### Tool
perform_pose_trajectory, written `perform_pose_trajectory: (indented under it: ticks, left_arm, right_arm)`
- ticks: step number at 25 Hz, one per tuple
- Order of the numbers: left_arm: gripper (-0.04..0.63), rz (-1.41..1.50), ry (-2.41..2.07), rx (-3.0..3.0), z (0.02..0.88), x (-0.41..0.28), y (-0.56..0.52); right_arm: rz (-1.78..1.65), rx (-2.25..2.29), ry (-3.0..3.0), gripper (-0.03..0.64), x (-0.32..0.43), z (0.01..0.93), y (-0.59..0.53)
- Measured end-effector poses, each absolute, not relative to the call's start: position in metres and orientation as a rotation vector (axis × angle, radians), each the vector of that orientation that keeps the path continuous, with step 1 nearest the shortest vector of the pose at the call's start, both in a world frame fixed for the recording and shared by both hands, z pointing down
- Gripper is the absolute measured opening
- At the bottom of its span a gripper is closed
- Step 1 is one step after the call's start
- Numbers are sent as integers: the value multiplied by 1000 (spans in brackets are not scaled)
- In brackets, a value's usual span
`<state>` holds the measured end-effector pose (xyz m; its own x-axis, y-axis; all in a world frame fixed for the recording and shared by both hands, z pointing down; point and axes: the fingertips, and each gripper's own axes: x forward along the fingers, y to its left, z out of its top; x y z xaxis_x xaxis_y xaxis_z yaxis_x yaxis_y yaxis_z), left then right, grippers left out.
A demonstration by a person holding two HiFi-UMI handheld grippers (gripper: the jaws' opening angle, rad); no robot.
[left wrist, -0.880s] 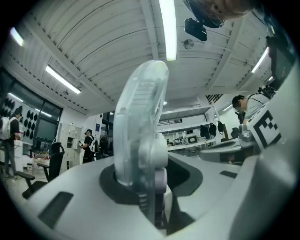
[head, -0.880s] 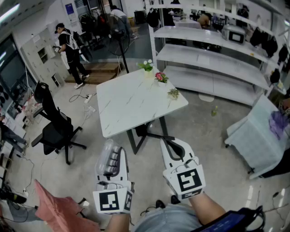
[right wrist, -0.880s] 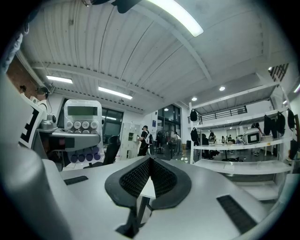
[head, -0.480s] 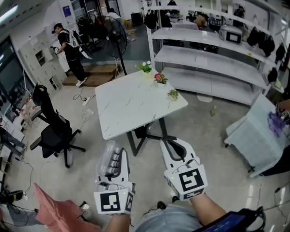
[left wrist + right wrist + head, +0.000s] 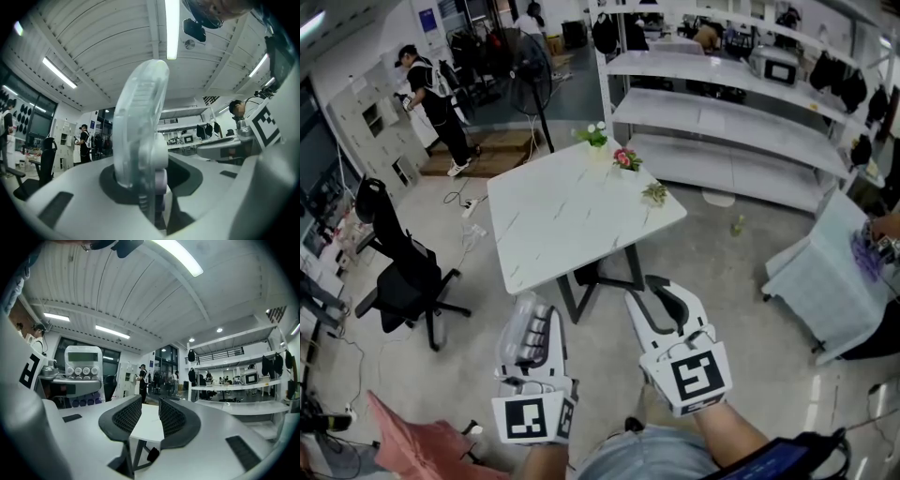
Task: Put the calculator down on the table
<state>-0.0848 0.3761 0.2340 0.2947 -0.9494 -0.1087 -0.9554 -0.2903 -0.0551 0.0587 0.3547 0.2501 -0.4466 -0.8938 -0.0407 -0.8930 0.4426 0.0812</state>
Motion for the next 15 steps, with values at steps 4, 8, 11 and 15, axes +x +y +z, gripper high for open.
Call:
perform_pose_trajectory:
  ticks: [4,8,11,15]
  left_arm:
    - [136,74,1802,-2438,242,-79,348]
    - [136,28,1823,-2435,253,-75,310]
    - [136,-9,1855,-2433,260,-74,272]
    - [135,-70,1888,-2419,265,-68,216]
  right_arm:
    - [-133,1648,-2657,141,66,261,325]
    - [-94,1645,-2651,141,72,272,284]
    - [-54,1626,-2648,141,78,280,245]
    - [2,1585,-2657,135,84,291,184]
